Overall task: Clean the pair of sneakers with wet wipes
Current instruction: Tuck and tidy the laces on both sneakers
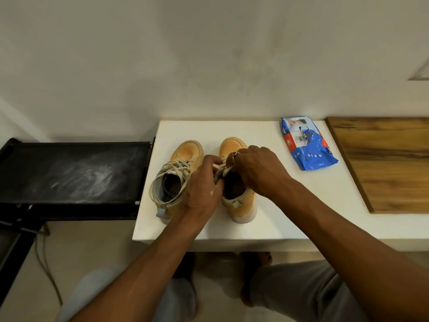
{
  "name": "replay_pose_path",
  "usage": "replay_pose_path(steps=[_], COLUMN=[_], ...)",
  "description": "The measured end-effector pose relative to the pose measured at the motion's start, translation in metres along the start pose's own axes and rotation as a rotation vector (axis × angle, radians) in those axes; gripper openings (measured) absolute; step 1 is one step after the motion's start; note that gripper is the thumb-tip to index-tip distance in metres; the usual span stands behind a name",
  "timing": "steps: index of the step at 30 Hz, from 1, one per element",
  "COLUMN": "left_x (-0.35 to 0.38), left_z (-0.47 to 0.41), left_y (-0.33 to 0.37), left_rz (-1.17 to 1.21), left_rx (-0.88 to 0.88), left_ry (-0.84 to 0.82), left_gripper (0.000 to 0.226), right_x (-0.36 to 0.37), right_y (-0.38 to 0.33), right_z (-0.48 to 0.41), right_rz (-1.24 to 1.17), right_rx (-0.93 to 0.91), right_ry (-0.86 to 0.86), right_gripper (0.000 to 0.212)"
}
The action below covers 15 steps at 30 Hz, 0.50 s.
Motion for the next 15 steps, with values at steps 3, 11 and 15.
replay_pose_path(steps=[3,11,15], left_x=[-0.002,0.0,0.005], left_z=[-0.001,0.0,-0.002], left_y=[-0.001,0.005,0.008], left_rz=[-0.036,-0.237,-0.356], left_rx=[0.015,0.07,-0.043], left_ry=[0.028,0.057,0.076], left_gripper=[0.041,0.022,0.032], right_x=[0.005,-0.005,-0.004], right_y=[0.0,0.004,0.008], right_z=[-0.002,-0.006,-0.005], right_rz=[0.01,-0.081,-0.211], right_rx=[-0.024,-0.068,-0.055], right_ry=[-0.003,0.061,0.034], right_gripper=[0.036,0.027,0.024])
Point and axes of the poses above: each hand's wrist, its own z-axis away from the middle knuckle, its own x-axis out of the palm, y = z × x, the point moved 7 cm from there along -z, towards the middle knuckle, and after that the axes turned 15 degrees about -z, right-handed, at the moved point
